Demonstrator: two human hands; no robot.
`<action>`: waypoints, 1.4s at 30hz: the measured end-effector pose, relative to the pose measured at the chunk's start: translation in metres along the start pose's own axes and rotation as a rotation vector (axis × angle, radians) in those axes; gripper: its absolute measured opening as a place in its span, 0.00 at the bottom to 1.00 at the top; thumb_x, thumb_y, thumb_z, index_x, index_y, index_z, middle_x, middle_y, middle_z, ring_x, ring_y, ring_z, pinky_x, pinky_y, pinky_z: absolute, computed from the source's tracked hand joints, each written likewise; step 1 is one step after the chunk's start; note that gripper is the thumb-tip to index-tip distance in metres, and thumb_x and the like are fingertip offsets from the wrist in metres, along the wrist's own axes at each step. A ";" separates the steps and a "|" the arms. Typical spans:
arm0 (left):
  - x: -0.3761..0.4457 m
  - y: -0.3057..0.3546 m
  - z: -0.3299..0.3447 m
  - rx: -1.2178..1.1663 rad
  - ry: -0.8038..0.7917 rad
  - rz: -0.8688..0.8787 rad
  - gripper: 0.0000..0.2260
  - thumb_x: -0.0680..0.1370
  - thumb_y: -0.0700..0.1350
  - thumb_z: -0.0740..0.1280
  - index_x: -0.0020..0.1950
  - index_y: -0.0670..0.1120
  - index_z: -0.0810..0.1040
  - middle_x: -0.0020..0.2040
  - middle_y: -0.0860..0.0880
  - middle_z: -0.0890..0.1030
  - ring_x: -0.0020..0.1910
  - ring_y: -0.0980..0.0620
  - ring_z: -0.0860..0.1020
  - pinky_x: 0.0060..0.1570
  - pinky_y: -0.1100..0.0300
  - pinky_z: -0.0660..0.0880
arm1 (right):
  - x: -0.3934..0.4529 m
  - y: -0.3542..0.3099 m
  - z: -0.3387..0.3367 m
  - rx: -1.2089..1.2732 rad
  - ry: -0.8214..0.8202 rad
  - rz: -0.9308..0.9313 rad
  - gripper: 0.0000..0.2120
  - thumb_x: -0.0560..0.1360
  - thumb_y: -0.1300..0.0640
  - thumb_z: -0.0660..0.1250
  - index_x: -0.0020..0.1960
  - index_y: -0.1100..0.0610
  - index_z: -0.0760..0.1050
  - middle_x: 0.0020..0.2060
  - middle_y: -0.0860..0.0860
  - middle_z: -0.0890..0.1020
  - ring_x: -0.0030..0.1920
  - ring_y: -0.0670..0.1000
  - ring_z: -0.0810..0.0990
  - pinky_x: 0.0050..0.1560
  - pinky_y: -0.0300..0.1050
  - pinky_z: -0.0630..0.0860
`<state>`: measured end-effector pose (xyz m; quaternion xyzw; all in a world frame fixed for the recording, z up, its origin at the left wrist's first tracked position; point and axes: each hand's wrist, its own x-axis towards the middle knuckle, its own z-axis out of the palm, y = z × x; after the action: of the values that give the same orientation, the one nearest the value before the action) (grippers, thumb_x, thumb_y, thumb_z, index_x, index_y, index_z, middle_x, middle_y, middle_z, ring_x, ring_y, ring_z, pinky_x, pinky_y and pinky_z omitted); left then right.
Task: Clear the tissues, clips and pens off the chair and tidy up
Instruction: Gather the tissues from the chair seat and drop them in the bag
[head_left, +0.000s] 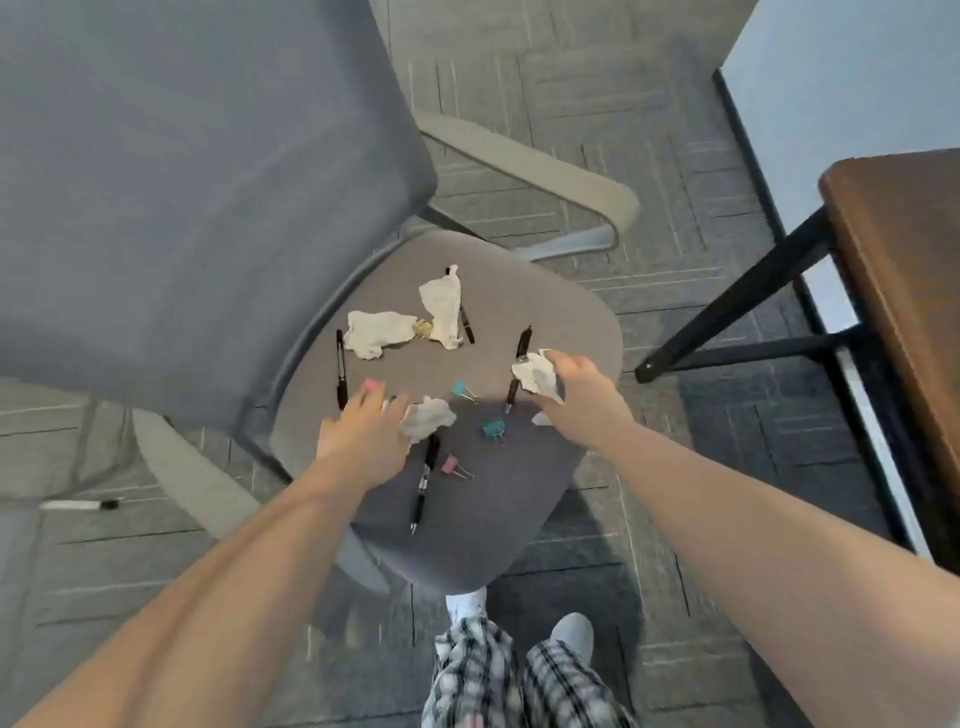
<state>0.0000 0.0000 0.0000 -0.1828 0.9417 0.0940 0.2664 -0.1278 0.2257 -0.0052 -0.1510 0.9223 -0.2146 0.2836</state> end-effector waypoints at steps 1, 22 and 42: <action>0.004 -0.006 0.004 0.015 -0.034 -0.022 0.21 0.78 0.47 0.58 0.71 0.53 0.60 0.76 0.50 0.57 0.73 0.47 0.59 0.59 0.42 0.69 | 0.008 -0.002 0.008 -0.012 -0.013 0.009 0.27 0.76 0.52 0.65 0.73 0.50 0.62 0.65 0.58 0.71 0.63 0.64 0.73 0.61 0.56 0.72; 0.061 -0.057 0.054 -0.225 0.013 -0.080 0.08 0.75 0.40 0.63 0.52 0.42 0.75 0.52 0.43 0.76 0.50 0.40 0.75 0.48 0.47 0.74 | 0.063 -0.028 0.077 0.020 0.079 0.125 0.23 0.71 0.70 0.56 0.62 0.53 0.69 0.52 0.57 0.70 0.57 0.63 0.71 0.45 0.46 0.67; 0.084 -0.075 0.031 -0.328 0.001 0.021 0.22 0.69 0.50 0.75 0.57 0.44 0.73 0.55 0.48 0.71 0.51 0.46 0.76 0.42 0.56 0.68 | 0.090 -0.081 0.116 -0.372 -0.266 -0.118 0.12 0.74 0.64 0.62 0.57 0.61 0.71 0.55 0.57 0.73 0.54 0.61 0.76 0.43 0.49 0.69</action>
<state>-0.0225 -0.0847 -0.0776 -0.2142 0.9157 0.2493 0.2312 -0.1182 0.0838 -0.0940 -0.2814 0.8901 -0.0352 0.3569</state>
